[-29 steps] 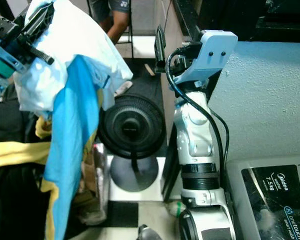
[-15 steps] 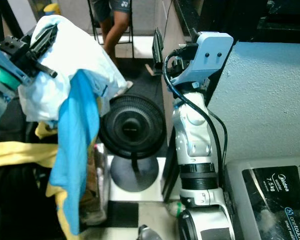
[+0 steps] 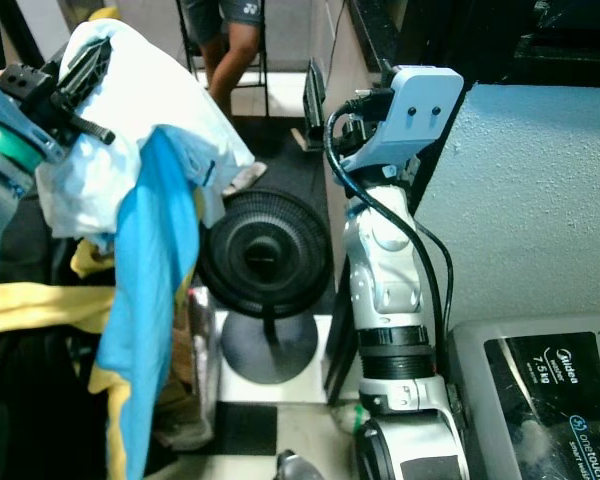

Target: Clothes washing

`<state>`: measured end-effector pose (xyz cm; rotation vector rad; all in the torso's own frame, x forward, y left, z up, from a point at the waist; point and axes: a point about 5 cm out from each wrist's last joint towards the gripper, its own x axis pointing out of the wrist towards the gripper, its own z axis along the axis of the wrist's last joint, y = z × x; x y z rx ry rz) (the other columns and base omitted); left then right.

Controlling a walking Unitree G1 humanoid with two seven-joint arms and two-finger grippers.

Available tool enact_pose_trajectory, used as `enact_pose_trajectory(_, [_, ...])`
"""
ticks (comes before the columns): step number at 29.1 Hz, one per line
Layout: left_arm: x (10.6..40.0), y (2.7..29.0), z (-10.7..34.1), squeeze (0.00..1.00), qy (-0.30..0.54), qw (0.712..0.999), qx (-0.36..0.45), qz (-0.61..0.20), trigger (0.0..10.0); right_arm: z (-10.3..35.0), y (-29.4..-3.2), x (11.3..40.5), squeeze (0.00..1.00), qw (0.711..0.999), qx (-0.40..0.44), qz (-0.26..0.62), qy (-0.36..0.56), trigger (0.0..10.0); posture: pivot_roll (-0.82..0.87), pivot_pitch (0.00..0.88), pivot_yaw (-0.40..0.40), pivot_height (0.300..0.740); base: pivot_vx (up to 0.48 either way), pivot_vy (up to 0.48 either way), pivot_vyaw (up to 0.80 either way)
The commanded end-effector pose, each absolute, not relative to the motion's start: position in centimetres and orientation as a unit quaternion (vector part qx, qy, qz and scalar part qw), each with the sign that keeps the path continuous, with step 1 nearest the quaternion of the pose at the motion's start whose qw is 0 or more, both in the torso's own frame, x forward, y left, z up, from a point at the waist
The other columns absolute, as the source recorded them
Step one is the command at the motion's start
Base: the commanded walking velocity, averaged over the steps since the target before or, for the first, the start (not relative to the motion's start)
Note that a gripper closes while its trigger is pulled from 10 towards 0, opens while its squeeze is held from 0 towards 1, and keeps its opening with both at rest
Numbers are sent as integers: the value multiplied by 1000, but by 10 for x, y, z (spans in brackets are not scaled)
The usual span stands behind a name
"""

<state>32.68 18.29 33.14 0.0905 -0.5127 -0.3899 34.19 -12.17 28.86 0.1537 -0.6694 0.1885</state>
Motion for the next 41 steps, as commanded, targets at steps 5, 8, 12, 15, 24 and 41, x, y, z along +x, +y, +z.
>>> enact_pose_trajectory(5, [325,188,342,0,-277,944,46,-172,10000,288,-121,343,0,938,76,93,-326,10000,89,3,66,740,0,48,0])
enact_pose_trajectory(8, [324,187,343,0,-280,943,44,-175,10000,288,-121,343,0,938,75,93,-327,10000,88,4,65,740,0,0,0])
enact_pose_trajectory(12, [324,188,344,0,-279,944,44,-172,10000,288,-121,342,0,937,75,93,-327,10000,90,5,64,740,0,0,0])
enact_pose_trajectory(15, [325,188,343,0,-278,944,39,-172,10000,288,-121,342,0,938,76,93,-327,10000,90,5,64,740,0,0,0])
enact_pose_trajectory(24, [325,189,344,0,-277,945,37,-171,10000,288,-121,342,0,938,76,93,-327,10000,90,5,64,740,0,373,0])
enact_pose_trajectory(41, [325,188,344,0,-282,943,41,-170,10000,289,-121,342,0,937,74,95,-328,10000,86,0,61,740,0,205,0])
